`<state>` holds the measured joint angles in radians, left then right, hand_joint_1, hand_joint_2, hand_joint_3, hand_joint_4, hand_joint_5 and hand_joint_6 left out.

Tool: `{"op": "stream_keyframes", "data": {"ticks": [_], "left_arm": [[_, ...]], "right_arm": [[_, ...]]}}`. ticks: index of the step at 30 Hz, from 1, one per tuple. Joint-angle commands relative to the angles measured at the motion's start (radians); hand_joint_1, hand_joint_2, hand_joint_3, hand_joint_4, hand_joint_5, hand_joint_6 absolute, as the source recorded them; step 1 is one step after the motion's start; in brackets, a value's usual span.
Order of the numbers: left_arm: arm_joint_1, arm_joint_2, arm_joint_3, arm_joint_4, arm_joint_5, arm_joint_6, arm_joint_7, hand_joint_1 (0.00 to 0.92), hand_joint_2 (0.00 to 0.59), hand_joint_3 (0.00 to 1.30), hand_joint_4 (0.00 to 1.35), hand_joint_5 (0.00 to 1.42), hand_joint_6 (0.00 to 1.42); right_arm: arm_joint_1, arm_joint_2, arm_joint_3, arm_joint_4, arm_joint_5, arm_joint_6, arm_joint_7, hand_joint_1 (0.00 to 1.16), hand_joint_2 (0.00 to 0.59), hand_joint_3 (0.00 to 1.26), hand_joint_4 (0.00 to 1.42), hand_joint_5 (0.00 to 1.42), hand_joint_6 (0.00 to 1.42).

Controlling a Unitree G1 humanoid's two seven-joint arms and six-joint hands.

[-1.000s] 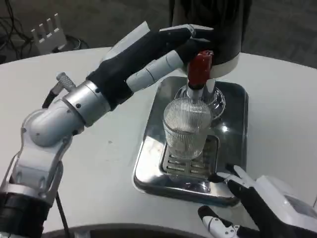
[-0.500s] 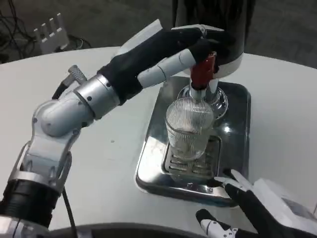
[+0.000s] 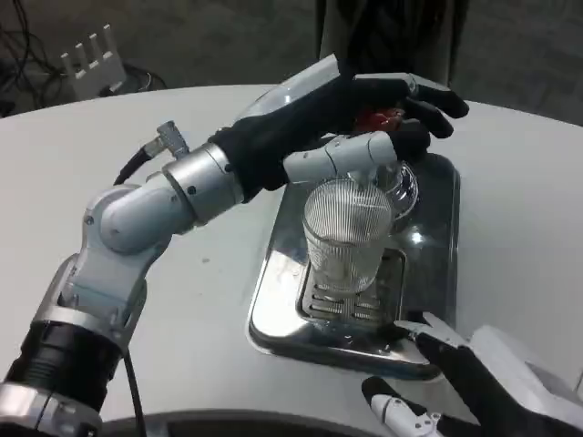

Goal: Grasp the cup under the faucet to collect the drink, then remove the cup.

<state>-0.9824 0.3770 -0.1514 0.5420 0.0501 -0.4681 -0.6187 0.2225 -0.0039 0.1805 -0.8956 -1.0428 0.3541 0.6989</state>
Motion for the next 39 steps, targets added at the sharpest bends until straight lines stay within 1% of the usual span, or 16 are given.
{"op": "stream_keyframes", "data": {"ticks": [1,3,7,9,12,14,16,19,21,23,25,29,31,34,36,39], "left_arm": [[0.012,0.023,-0.041,0.018,0.072,-0.046,-0.009,0.0,0.09,0.34,0.35,0.46,0.54],[0.011,0.03,-0.047,0.017,0.09,-0.069,0.001,0.0,0.09,0.35,0.35,0.45,0.53],[0.005,0.039,-0.06,0.021,0.117,-0.095,0.011,0.0,0.091,0.35,0.34,0.43,0.49],[0.005,0.04,-0.061,0.02,0.124,-0.101,0.016,0.0,0.091,0.35,0.33,0.42,0.47],[0.005,0.043,-0.06,0.016,0.127,-0.107,0.021,0.0,0.091,0.35,0.33,0.42,0.45],[0.005,0.045,-0.058,0.012,0.128,-0.108,0.023,0.0,0.091,0.35,0.33,0.41,0.44],[0.005,0.048,-0.056,0.01,0.129,-0.108,0.022,0.0,0.091,0.35,0.33,0.41,0.44],[0.007,0.052,-0.053,0.005,0.132,-0.106,0.022,0.0,0.091,0.35,0.33,0.41,0.43],[0.009,0.056,-0.052,-0.001,0.134,-0.105,0.023,0.0,0.091,0.35,0.33,0.41,0.43],[0.01,0.06,-0.05,-0.006,0.135,-0.105,0.023,0.0,0.091,0.35,0.33,0.41,0.43],[0.01,0.065,-0.05,-0.012,0.137,-0.104,0.022,0.0,0.091,0.35,0.33,0.41,0.43],[0.008,0.07,-0.051,-0.016,0.139,-0.103,0.021,0.0,0.091,0.35,0.33,0.41,0.43],[0.008,0.071,-0.051,-0.02,0.139,-0.102,0.021,0.0,0.091,0.35,0.33,0.41,0.43],[0.01,0.075,-0.052,-0.03,0.142,-0.1,0.02,0.0,0.09,0.35,0.33,0.41,0.43],[0.008,0.078,-0.054,-0.033,0.145,-0.101,0.019,0.0,0.09,0.35,0.33,0.41,0.43],[0.008,0.082,-0.057,-0.038,0.146,-0.1,0.016,0.0,0.091,0.35,0.33,0.41,0.43]], "right_arm": [[0.014,0.01,-0.023,0.007,0.073,0.023,-0.04,0.3,0.421,0.2,0.06,0.12,0.04],[0.009,0.005,-0.027,0.007,0.095,0.03,-0.052,0.3,0.421,0.2,0.07,0.14,0.05],[-0.002,0.017,-0.042,0.002,0.147,0.063,-0.085,0.29,0.394,0.19,0.1,0.17,0.06],[0.006,0.021,-0.048,0.005,0.159,0.067,-0.119,0.31,0.364,0.19,0.12,0.19,0.06],[0.017,0.02,-0.054,0.01,0.21,0.046,-0.185,0.38,0.318,0.19,0.13,0.22,0.06],[0.011,0.016,-0.055,0.03,0.242,0.032,-0.232,0.42,0.291,0.17,0.13,0.23,0.05],[-0.002,0.02,-0.06,0.059,0.272,0.036,-0.274,0.46,0.272,0.13,0.13,0.24,0.05],[-0.038,0.012,-0.067,0.12,0.316,0.023,-0.334,0.53,0.241,0.04,0.09,0.22,0.03],[-0.072,0.008,-0.072,0.169,0.343,0.017,-0.375,0.55,0.236,0.03,0.09,0.21,0.02],[-0.091,-0.002,-0.072,0.2,0.364,0.004,-0.413,0.58,0.227,0.01,0.08,0.19,0.0],[-0.108,-0.009,-0.073,0.229,0.38,-0.007,-0.453,0.59,0.225,0.01,0.07,0.18,0.0],[-0.156,-0.013,-0.086,0.293,0.415,-0.007,-0.51,0.6,0.224,0.01,0.06,0.15,0.0],[-0.18,-0.016,-0.093,0.324,0.432,-0.008,-0.535,0.6,0.224,0.01,0.06,0.11,0.0],[-0.216,-0.022,-0.094,0.354,0.453,-0.005,-0.556,0.61,0.218,0.0,0.05,0.09,0.0],[-0.236,-0.026,-0.087,0.364,0.458,-0.002,-0.561,0.61,0.217,0.0,0.04,0.09,0.0],[-0.27,-0.03,-0.082,0.413,0.478,-0.004,-0.579,0.61,0.216,0.0,0.04,0.09,0.0]]}}
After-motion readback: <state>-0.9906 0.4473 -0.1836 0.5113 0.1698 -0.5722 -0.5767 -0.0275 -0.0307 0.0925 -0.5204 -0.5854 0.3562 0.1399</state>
